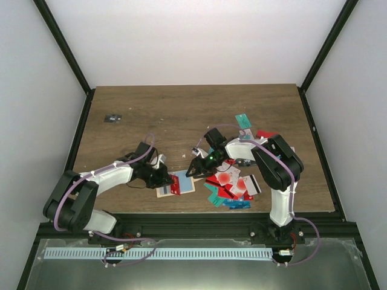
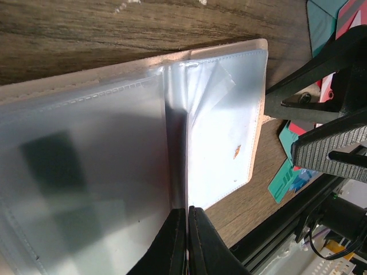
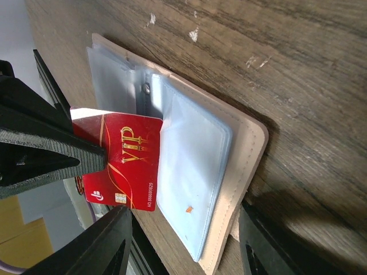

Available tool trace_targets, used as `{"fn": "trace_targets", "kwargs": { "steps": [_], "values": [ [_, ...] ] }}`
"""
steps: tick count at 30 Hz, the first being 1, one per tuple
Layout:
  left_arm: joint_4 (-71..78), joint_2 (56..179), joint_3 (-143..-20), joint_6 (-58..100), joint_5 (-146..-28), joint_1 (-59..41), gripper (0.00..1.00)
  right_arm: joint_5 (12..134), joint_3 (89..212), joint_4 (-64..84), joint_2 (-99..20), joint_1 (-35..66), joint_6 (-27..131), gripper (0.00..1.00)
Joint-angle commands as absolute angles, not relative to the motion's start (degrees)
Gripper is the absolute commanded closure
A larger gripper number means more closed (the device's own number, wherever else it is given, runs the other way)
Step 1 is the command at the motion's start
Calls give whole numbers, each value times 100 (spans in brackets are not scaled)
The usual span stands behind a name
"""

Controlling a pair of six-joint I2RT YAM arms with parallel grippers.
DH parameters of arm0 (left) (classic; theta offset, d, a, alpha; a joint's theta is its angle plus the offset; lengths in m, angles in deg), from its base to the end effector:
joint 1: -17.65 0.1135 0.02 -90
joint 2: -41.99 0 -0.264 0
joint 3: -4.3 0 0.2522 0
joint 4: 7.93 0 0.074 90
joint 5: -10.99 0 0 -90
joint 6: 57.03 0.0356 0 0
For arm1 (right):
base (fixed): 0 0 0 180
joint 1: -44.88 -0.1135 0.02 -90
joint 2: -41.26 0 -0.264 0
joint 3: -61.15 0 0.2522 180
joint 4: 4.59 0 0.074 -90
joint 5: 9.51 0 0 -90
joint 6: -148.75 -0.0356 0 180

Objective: Put the credit cards into the card holder

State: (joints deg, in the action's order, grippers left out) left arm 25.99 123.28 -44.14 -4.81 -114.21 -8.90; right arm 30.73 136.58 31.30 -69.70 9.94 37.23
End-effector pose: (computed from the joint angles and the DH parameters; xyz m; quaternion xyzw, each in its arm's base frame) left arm 0.1989 -0.1223 0.1429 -0.0308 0.9351 -0.3529 0.0048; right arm 0.2718 0.2231 0.1215 0.1721 -0.8812 -0.4351 0.0674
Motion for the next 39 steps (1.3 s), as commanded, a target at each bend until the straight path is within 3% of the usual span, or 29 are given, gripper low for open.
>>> {"fn": "trace_targets", "kwargs": {
  "steps": [1,29,39],
  "values": [
    [2197,12385,-4321,-551,-11440,-867,96,3078,13582,3253,-7037,1016,3867,46],
    [1462,12597,-4136,-597,-11437,-870,96,3079,13425,3230,-6950,1017,3907,52],
    [1128,12600,-4064,-919,-11326,-867,96,3104,13222,3144,-6919,1010,3832,58]
  ]
}}
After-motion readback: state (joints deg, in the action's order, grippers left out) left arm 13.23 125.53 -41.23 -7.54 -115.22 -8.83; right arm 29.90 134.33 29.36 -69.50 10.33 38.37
